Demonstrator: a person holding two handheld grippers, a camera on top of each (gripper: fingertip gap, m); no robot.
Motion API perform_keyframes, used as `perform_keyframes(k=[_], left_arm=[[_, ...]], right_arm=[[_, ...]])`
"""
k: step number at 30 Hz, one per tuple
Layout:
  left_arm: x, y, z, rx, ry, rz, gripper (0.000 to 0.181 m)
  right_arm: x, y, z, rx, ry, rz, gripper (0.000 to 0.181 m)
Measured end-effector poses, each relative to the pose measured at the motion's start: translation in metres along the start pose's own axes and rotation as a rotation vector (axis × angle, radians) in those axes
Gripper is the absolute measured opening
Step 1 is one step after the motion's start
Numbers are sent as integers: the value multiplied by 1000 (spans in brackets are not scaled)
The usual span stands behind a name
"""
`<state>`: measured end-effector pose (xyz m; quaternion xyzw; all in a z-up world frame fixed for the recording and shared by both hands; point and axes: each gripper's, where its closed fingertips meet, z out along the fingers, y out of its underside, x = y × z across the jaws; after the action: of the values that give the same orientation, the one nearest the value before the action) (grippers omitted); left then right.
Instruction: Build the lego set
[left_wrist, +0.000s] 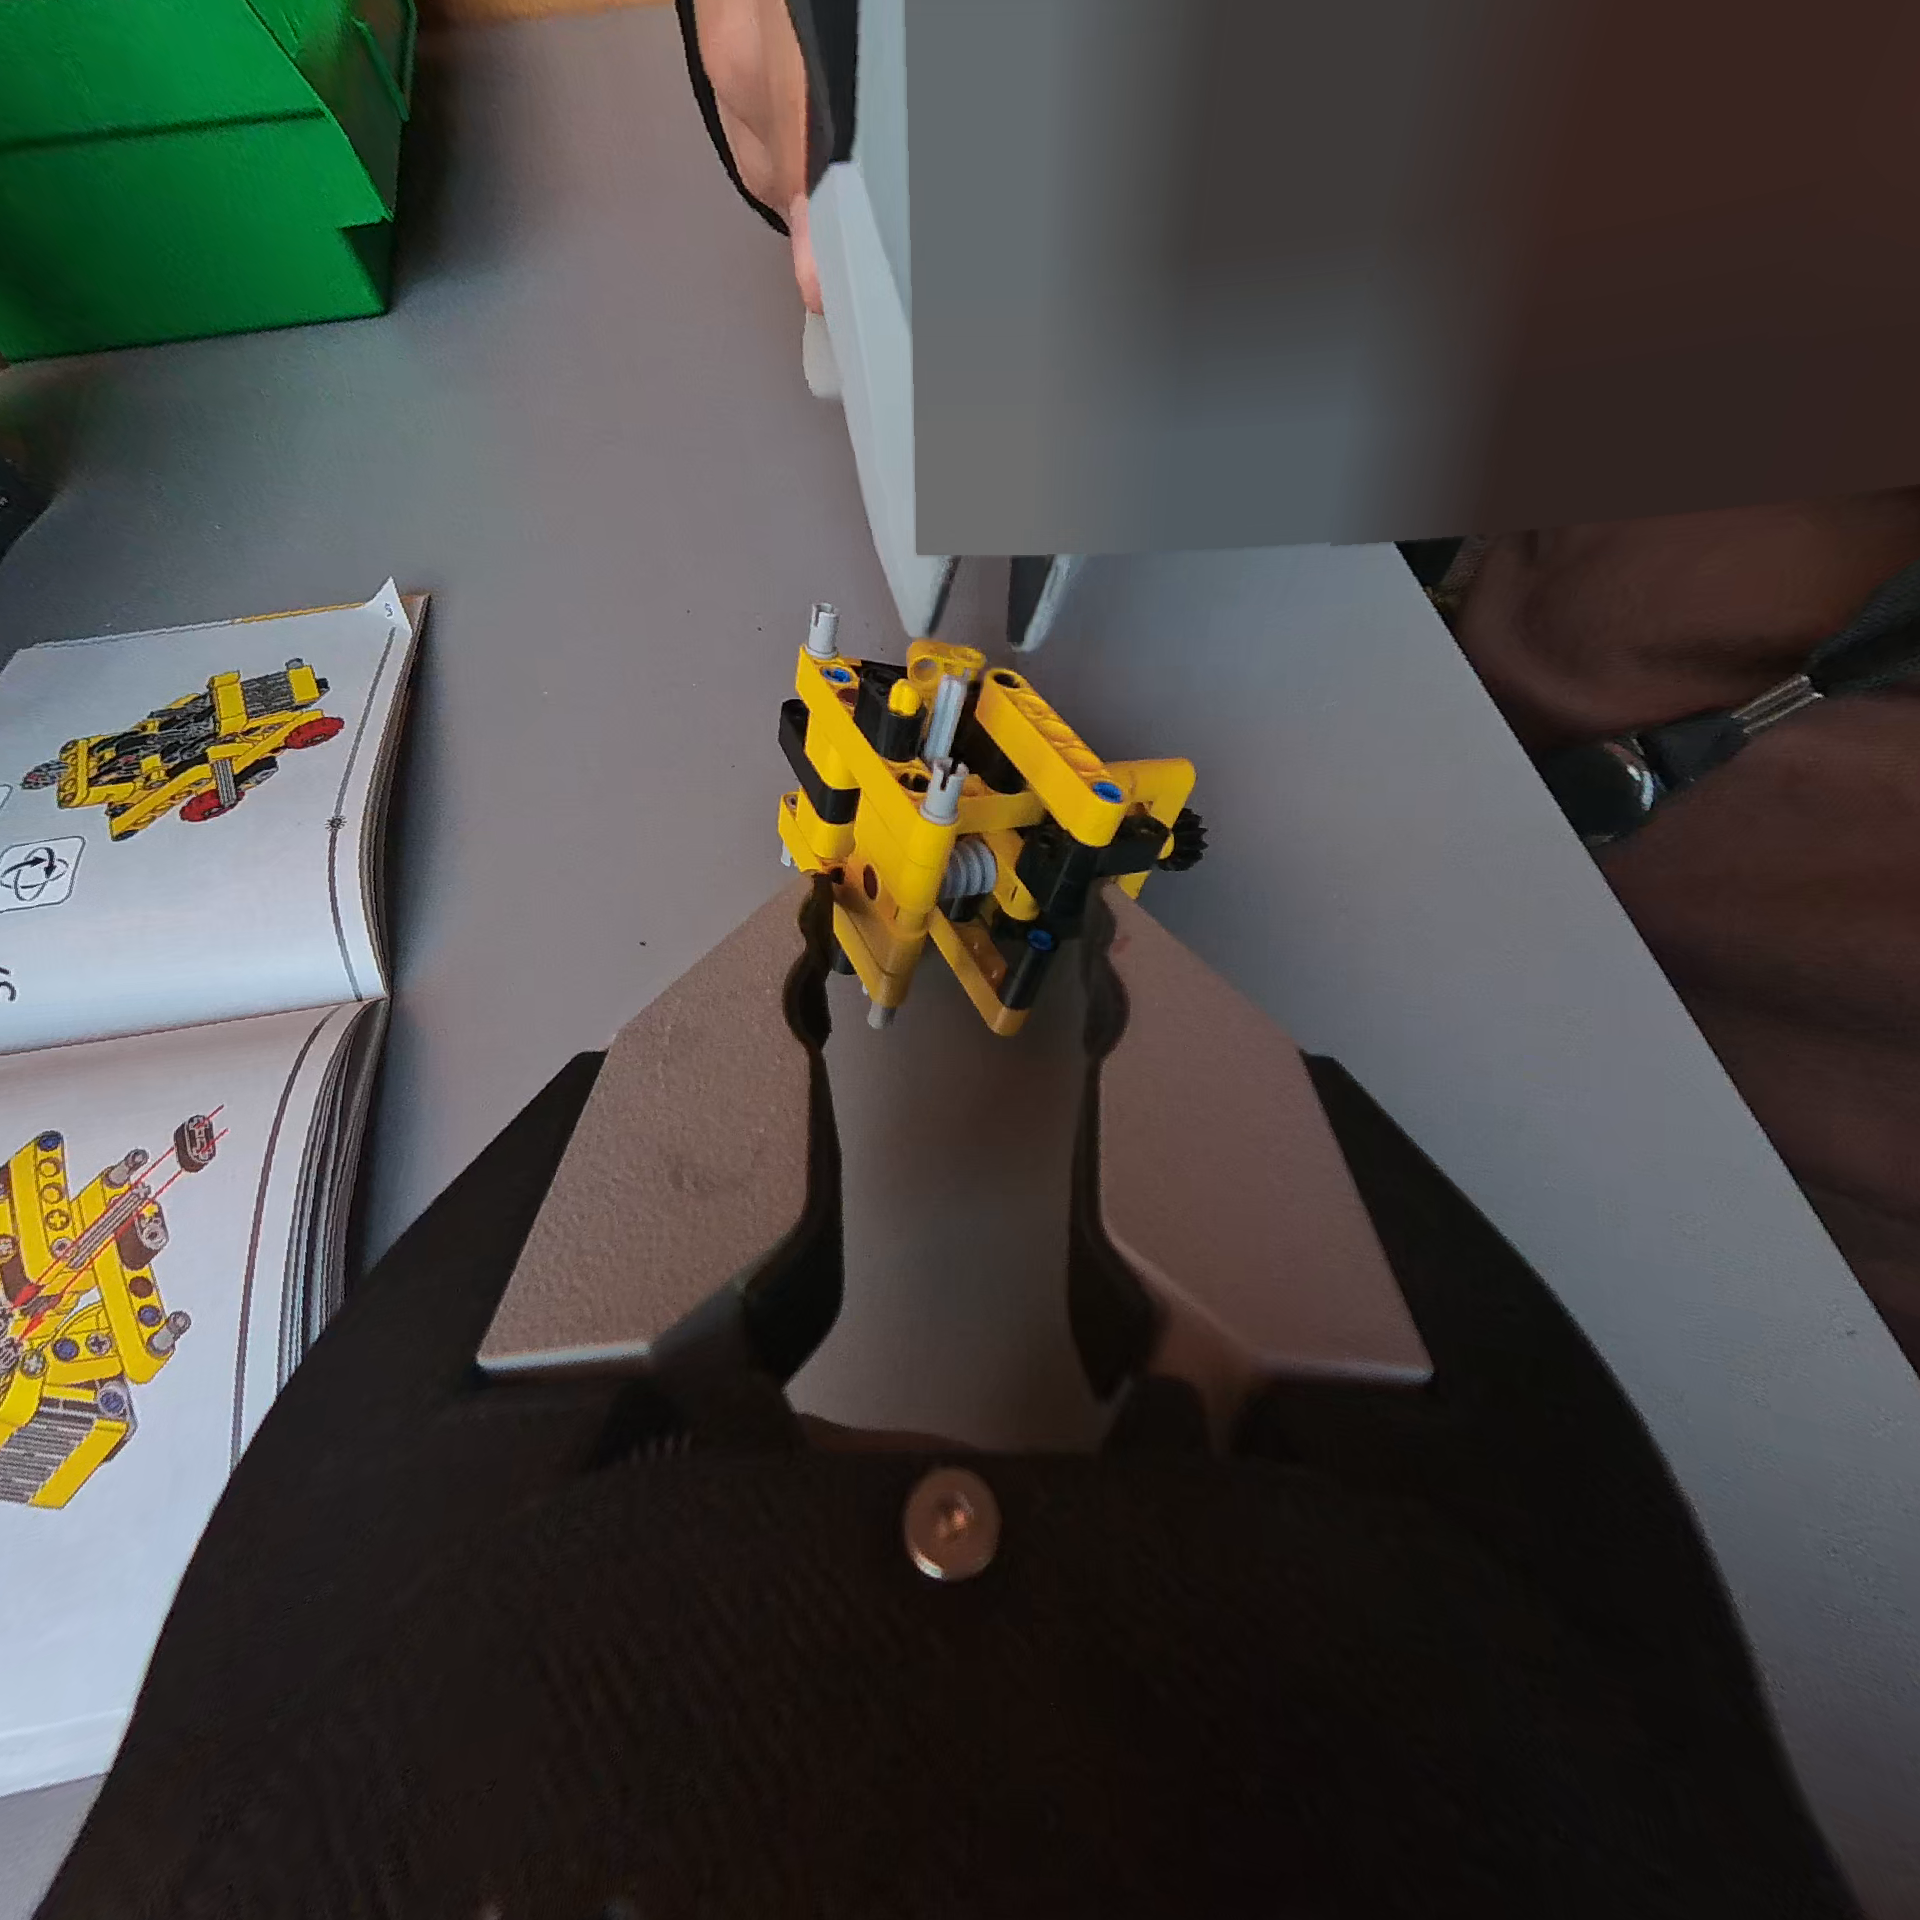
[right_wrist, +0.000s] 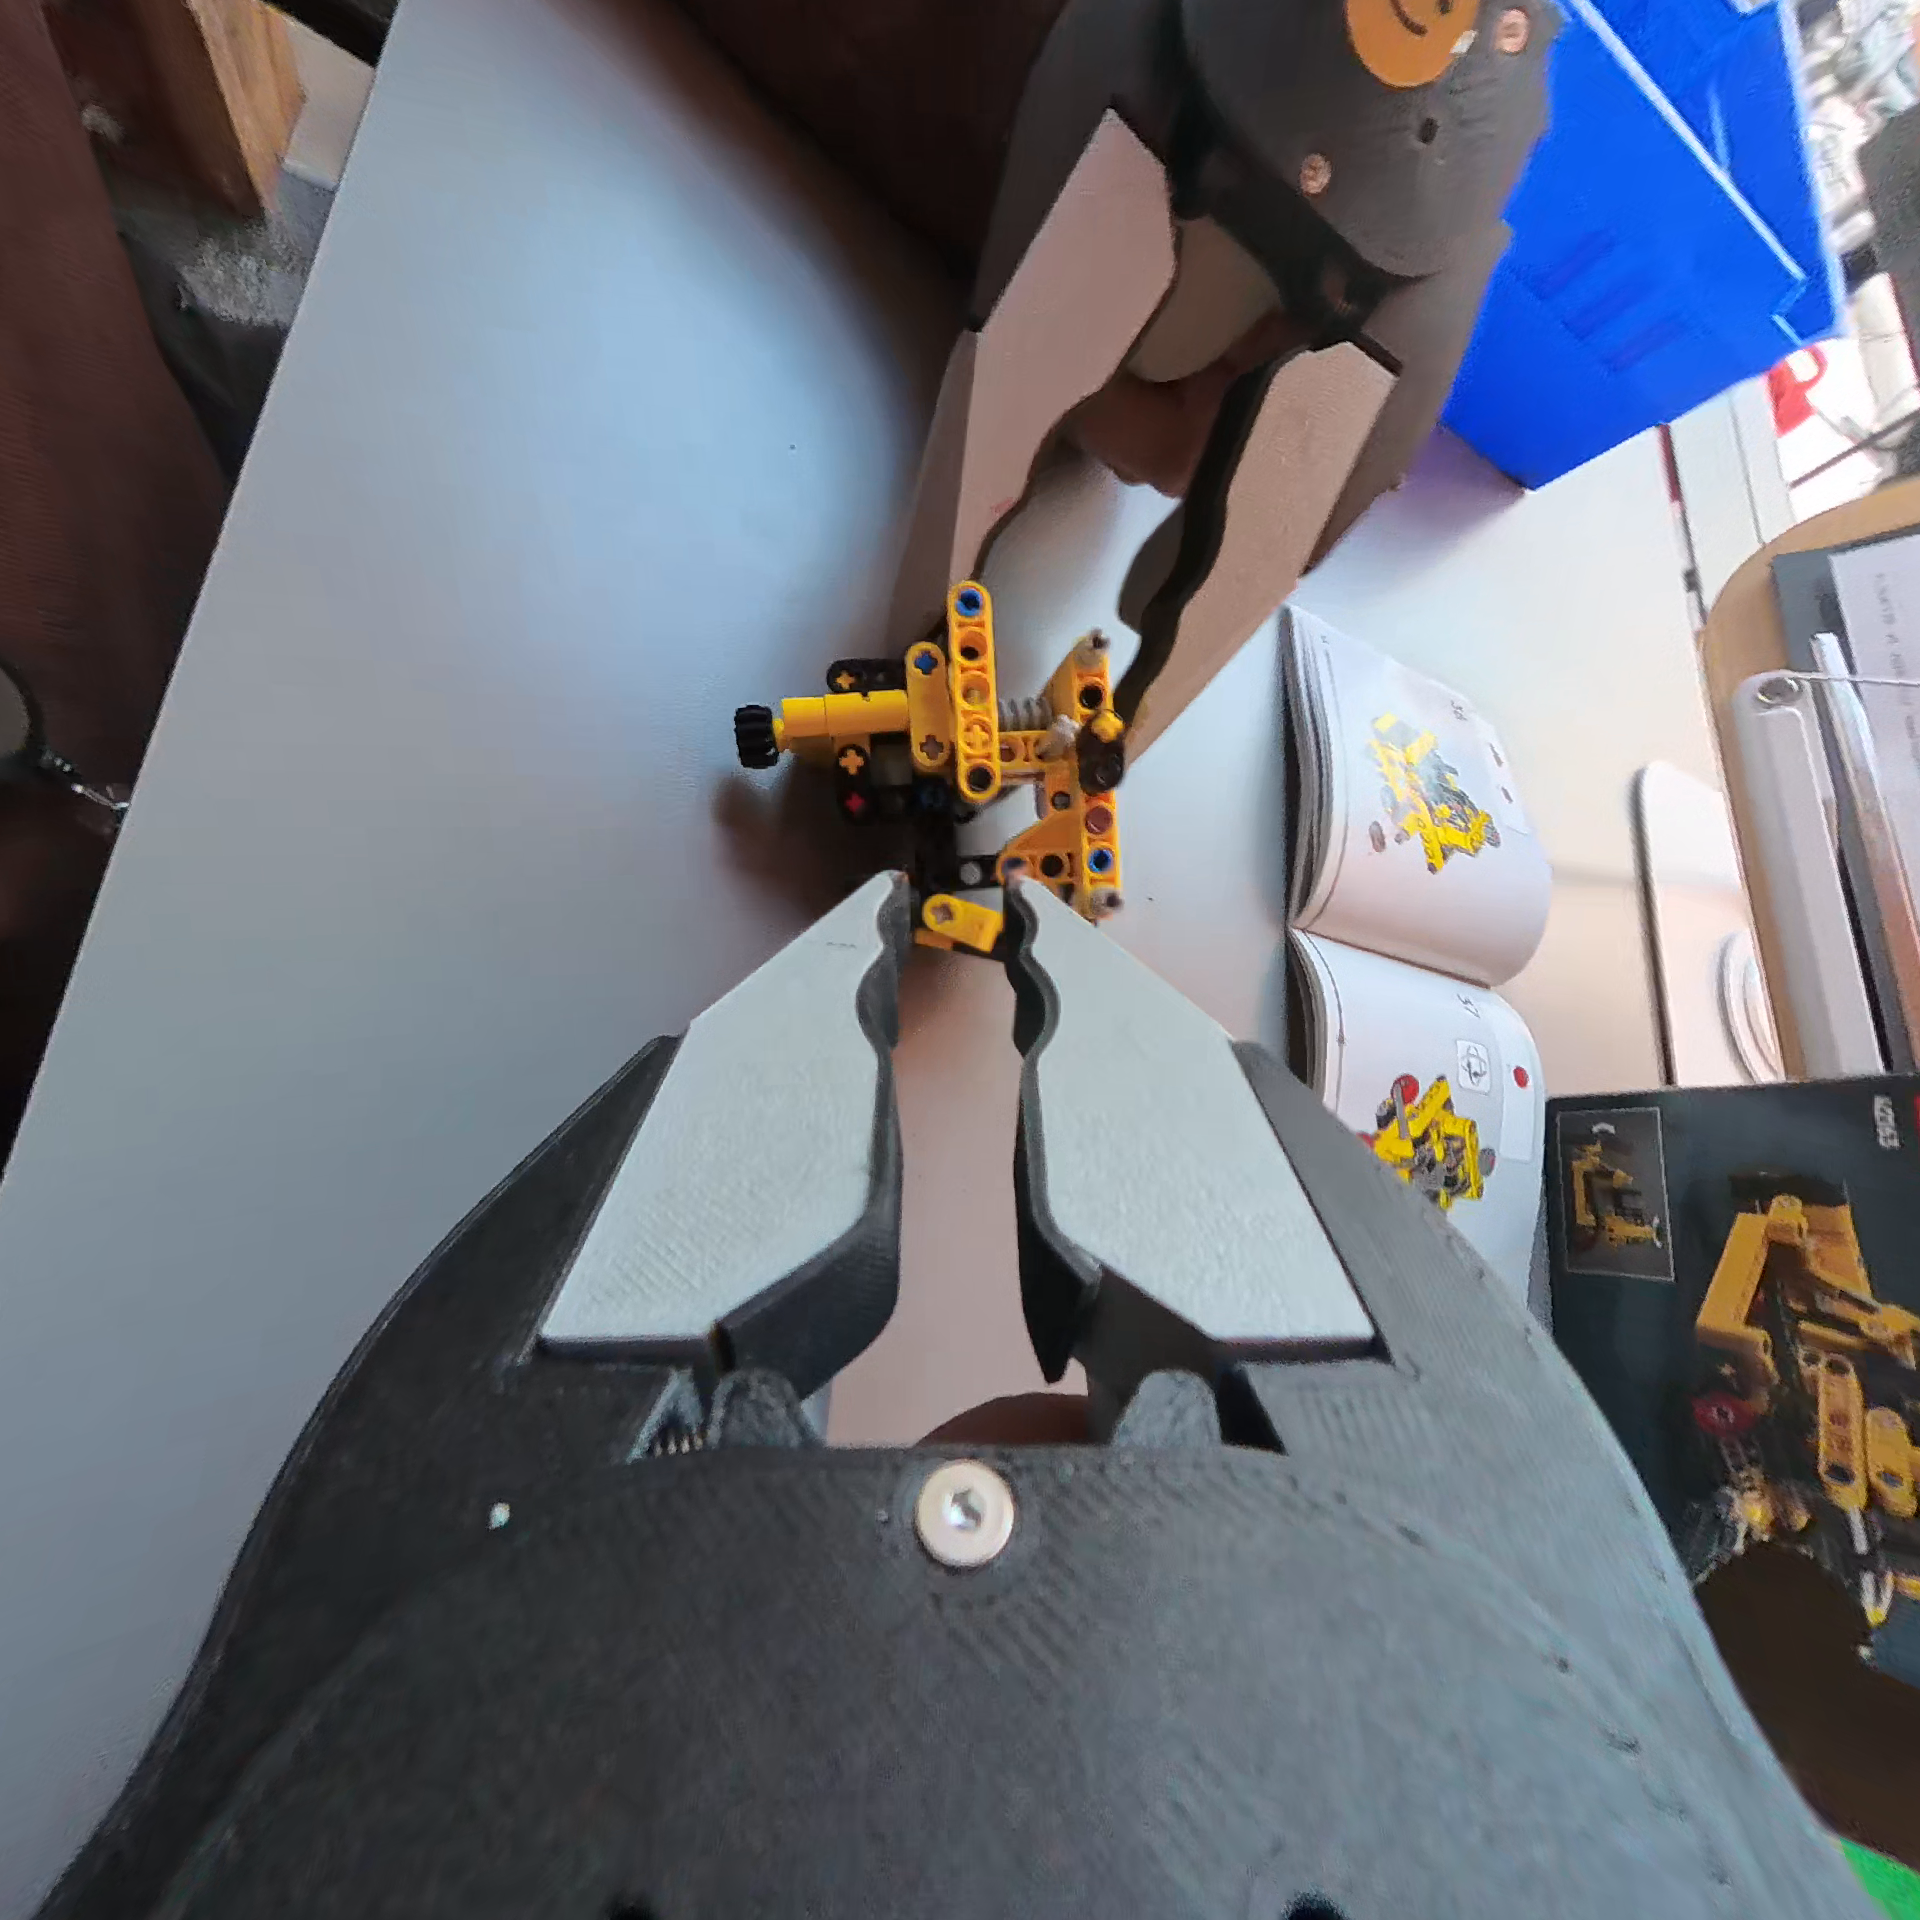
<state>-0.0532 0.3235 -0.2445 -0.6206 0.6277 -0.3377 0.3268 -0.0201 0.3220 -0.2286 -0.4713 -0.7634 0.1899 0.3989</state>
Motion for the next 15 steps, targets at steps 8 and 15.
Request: perform_keyframes(k=[8, 15], left_arm=[[-3, -1, -1, 10, 25, -55, 44], [-7, -3, -4, 46, 130, -299, 44]], right_arm=[[12, 16, -4, 105, 5, 191, 47], [5, 17, 17, 104, -128, 278, 50]])
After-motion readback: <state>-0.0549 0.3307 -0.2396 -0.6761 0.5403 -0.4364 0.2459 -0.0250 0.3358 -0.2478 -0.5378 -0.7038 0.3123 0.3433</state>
